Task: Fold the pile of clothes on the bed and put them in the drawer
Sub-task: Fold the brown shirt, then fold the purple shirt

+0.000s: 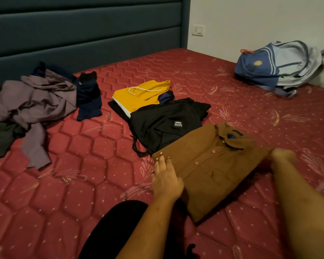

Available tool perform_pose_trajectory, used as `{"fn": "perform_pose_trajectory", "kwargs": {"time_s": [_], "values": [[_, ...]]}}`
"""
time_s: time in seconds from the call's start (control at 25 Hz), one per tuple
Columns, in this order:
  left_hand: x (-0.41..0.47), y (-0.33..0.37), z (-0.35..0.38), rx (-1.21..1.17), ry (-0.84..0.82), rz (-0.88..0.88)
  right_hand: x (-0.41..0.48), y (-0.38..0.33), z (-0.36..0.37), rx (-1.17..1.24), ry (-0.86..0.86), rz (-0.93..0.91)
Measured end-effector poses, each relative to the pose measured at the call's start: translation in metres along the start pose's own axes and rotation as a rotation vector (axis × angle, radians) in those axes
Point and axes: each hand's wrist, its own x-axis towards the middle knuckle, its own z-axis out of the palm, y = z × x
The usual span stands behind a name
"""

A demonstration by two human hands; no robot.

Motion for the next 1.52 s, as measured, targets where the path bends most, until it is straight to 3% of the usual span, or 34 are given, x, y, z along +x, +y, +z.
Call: {"fn": "perform_pose_trajectory", "kwargs": {"time_s": [0.04,0.12,0.16,0.24,0.28,0.36,0.52,0.84,1.04,1.2,1.4,1.52], "values": [[0.001,0.002,0.003,0.028,0.016,0.073,0.002,-0.006,0.000,-0.006,0.056,-0.078],[0.003,0.008,0.015,0.090,0.001,0.198,-0.021,-0.016,0.007,-0.119,0.134,-0.428],[0.004,0.010,0.019,0.126,-0.017,0.248,-0.040,-0.013,0.020,-0.238,0.043,-0.625],[0.009,0.008,0.032,0.210,-0.061,0.330,-0.077,0.021,0.066,-0.602,-0.312,-0.970],[0.011,0.005,0.036,0.257,-0.073,0.358,-0.097,0.045,0.089,-0.811,-0.479,-1.055],[0.014,-0.002,0.040,0.307,-0.036,0.354,-0.122,0.082,0.116,-1.001,-0.577,-1.182],[0.025,-0.007,0.047,0.317,-0.257,0.205,-0.110,0.096,0.129,-1.038,-0.556,-1.167],[0.028,-0.008,0.036,0.292,-0.313,0.073,-0.114,0.092,0.132,-1.112,-0.586,-1.076],[0.029,-0.025,-0.017,0.219,-0.012,0.050,-0.149,0.070,0.128,-1.130,-0.644,-0.842],[0.024,-0.088,-0.079,0.202,0.124,-0.089,-0.218,0.052,0.138,-0.943,-0.607,-1.045],[-0.035,-0.247,-0.185,0.229,0.357,-0.428,-0.361,0.043,0.175,-0.730,-0.859,-1.218],[-0.081,-0.330,-0.223,0.174,0.403,-0.603,-0.454,0.056,0.213,-0.716,-1.213,-1.341]]}}
